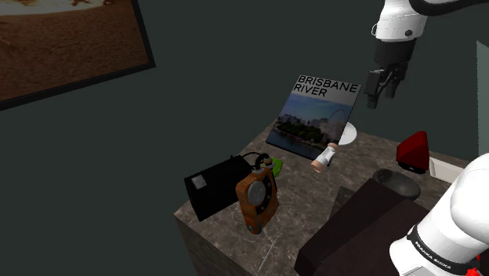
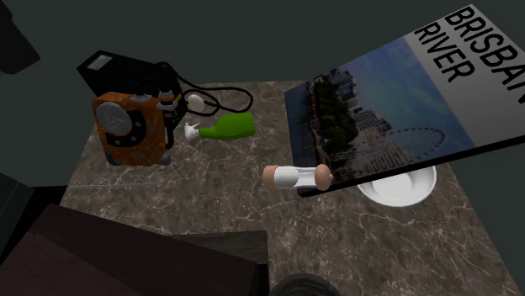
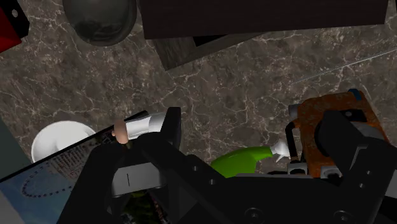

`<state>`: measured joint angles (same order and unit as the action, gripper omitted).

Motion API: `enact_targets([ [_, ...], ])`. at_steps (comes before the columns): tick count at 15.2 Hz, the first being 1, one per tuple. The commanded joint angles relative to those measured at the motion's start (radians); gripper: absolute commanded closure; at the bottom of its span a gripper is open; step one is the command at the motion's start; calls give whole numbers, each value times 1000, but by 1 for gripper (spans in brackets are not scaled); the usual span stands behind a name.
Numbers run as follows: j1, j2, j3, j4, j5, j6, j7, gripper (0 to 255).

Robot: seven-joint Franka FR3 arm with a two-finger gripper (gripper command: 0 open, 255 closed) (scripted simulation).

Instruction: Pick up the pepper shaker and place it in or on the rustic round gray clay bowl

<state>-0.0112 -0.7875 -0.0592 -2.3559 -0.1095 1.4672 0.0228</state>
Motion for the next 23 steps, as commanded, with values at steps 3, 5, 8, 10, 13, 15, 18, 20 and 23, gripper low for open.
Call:
enact_targets([
  [3,8,16,-42,-36,-37,43,-84,0],
  [5,16,40,-85,-67,-75,90,-166,0],
  [8,26,89,-149,-103,-129,165,-287,0],
  [10,33,131,-191,-120,-164,219,-366,0],
  [13,44,207,-252,-135,-210,305,-482,0],
  [15,53,267,-292,-138,-236,365,-558,0],
  [18,67,369,-349,-132,-266,459,-672,0],
  [20,78,444,-384,-121,-278,523,-748,0],
  [23,94,567,-430,-97,-281,620,-865,0],
])
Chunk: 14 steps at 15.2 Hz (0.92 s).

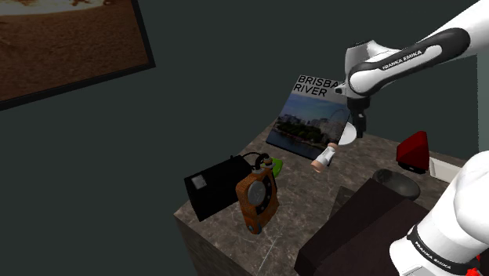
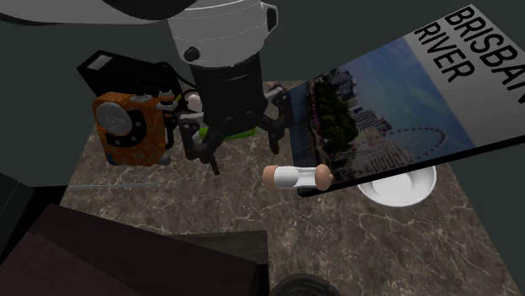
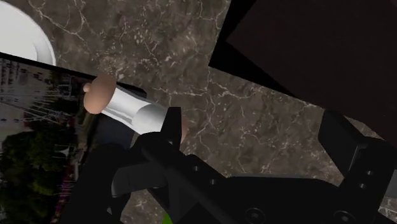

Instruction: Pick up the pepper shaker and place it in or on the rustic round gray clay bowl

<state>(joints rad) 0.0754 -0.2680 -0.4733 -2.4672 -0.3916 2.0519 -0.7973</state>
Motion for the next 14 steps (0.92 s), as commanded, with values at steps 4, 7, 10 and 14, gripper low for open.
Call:
enact_targets([
  [4,20,226,-55,63,28,161,-206,0],
  [7,14,364,-59,110,66,249,-330,0],
  [10,-8,500,-40,166,106,324,-447,0],
  [14,-53,669,9,255,142,406,-582,0],
])
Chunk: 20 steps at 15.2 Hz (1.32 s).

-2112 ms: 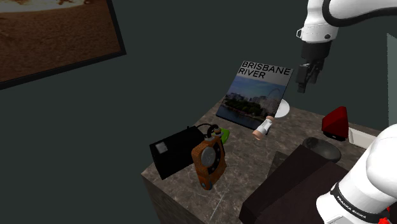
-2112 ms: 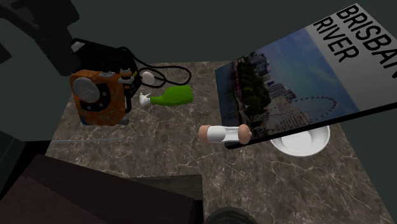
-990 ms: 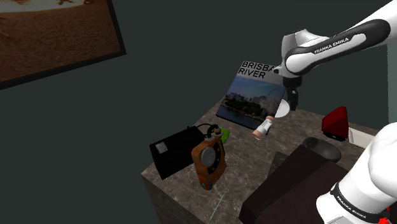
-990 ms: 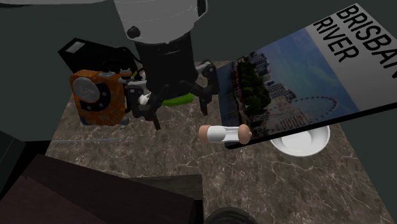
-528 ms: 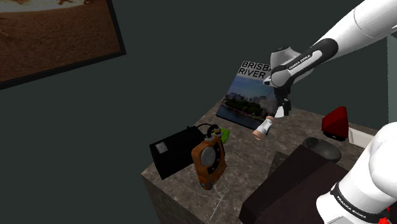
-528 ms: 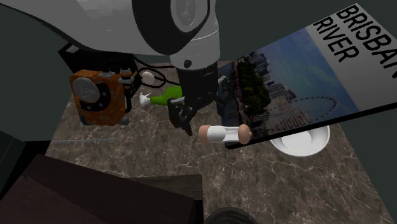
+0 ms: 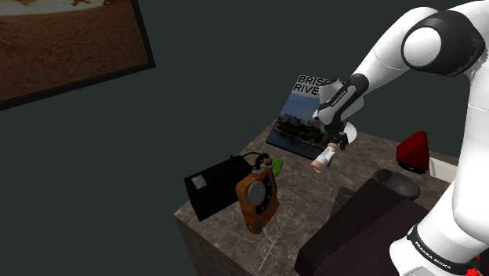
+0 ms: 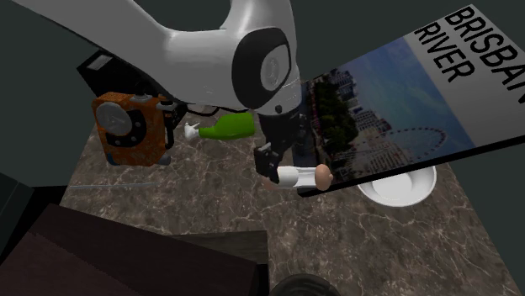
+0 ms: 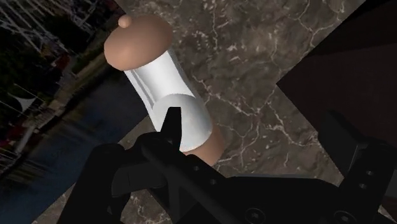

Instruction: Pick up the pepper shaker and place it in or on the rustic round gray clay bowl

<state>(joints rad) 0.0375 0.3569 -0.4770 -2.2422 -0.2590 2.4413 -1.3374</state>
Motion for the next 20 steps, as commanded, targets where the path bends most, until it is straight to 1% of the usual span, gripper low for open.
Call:
enact_targets([
  [1,-27,84,26,54,14,34,-71,0],
  [4,-62,202,67,132,17,78,-149,0],
  [8,-98,341,111,237,4,120,-231,0],
  [15,-128,421,119,259,9,183,-233,0],
  [20,-131,428,120,261,9,188,-234,0],
])
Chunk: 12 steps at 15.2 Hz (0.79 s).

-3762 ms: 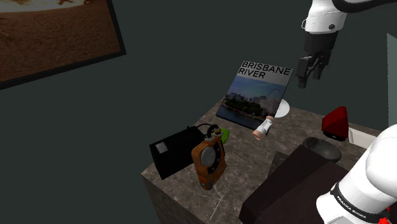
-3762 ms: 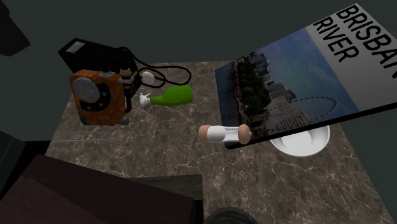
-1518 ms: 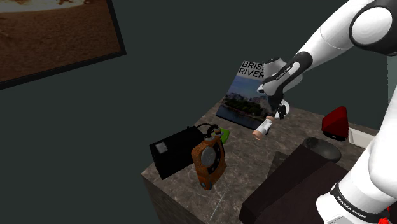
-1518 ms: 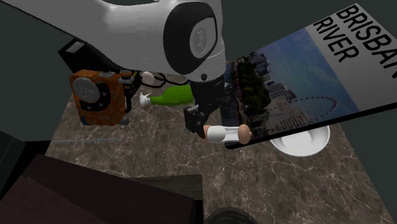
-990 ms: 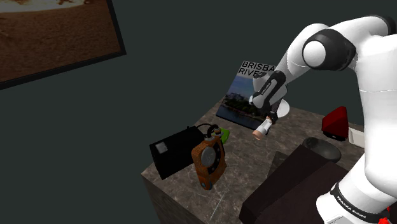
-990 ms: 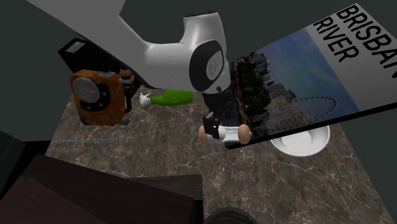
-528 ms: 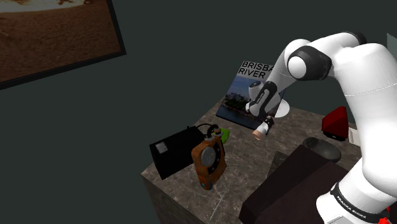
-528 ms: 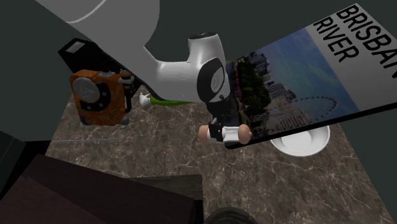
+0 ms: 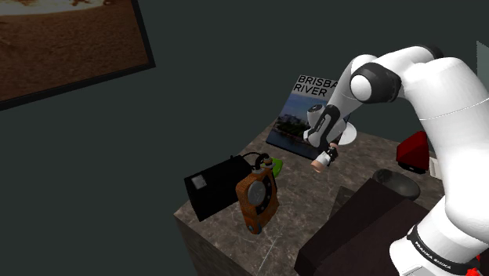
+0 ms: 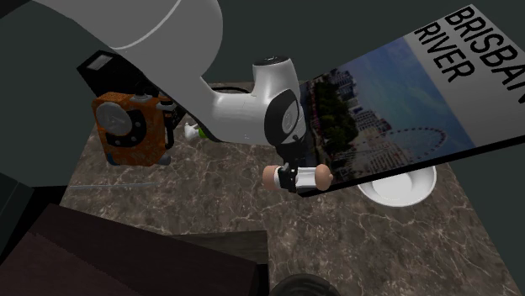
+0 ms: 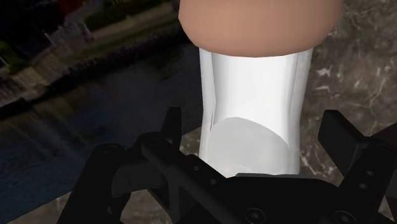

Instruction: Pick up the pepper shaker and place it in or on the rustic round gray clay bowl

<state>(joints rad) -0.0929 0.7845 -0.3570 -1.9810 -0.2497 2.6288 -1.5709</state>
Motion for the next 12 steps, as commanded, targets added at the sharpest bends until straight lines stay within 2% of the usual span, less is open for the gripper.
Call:
enact_targets([
  [1,0,0,0,0,0,0,0,0],
  [3,0,0,0,0,0,0,0,0],
  [4,0,0,0,0,0,0,0,255],
  [12,0,0,0,0,0,1,0,255],
])
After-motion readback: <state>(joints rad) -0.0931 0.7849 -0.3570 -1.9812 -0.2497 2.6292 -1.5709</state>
